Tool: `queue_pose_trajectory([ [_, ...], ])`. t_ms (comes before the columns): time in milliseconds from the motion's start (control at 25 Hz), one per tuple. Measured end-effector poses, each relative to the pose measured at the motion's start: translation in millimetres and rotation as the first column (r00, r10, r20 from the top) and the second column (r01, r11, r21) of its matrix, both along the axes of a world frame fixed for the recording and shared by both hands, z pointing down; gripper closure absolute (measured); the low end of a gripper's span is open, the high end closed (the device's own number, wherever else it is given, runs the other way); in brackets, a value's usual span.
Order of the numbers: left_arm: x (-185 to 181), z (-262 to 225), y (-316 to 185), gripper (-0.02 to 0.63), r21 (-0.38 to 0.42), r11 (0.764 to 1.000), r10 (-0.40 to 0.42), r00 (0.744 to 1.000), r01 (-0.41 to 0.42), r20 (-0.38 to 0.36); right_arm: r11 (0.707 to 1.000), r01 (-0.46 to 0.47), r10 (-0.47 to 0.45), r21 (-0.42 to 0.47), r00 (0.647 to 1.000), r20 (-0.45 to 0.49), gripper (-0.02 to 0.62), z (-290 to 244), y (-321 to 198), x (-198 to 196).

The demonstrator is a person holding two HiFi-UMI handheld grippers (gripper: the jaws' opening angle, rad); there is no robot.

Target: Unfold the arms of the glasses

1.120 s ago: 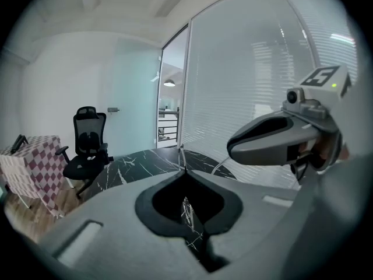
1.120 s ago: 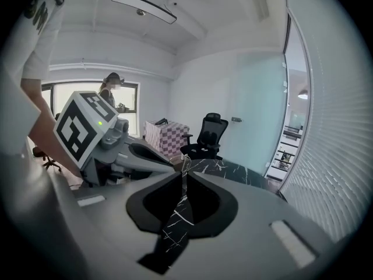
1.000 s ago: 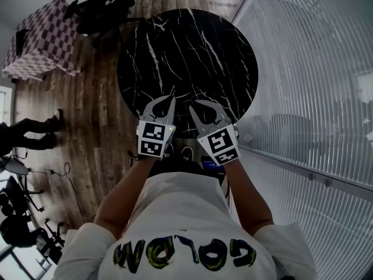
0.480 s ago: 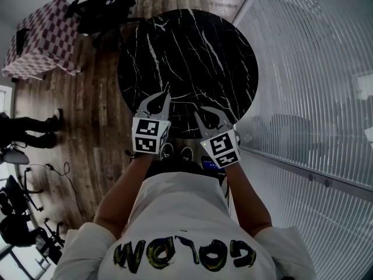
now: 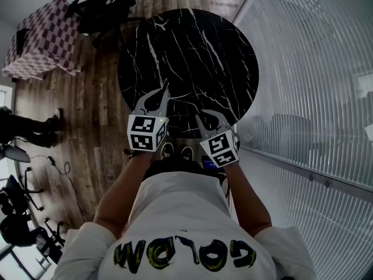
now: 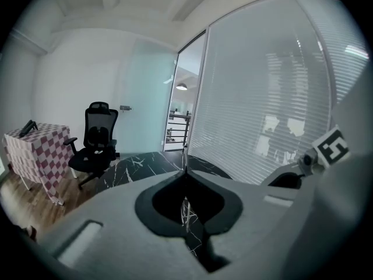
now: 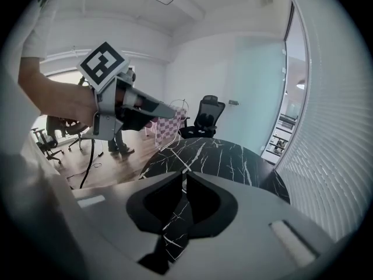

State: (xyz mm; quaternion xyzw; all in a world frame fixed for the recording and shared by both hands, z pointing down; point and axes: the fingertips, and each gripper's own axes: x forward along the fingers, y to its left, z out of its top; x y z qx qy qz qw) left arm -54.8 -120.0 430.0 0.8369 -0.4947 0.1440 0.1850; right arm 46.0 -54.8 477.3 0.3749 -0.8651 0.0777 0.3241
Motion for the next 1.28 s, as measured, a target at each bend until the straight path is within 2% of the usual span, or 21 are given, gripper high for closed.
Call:
queue_pose_trajectory([
  [680, -2, -9, 0, 0.606, -0.04, 0.999, -0.027, 0.997, 0.024, -0.074, 0.999, 0.003, -0.006, -0.049, 0.999, -0.045, 0.569, 23, 7, 2],
  [960, 0, 2, 6, 0.607, -0.013, 1.0, 0.008, 0.998, -0.007, 0.061, 0.999, 0.014, -0.017, -0.045, 0.998, -0.058, 0.568, 23, 9, -2],
  [1280, 3, 8, 11, 0.607, -0.013, 1.0, 0.024, 0.993, -0.022, 0.12, 0.999, 0.008, -0.009, -0.036, 0.999, -0.053, 0.565, 19, 10, -2],
])
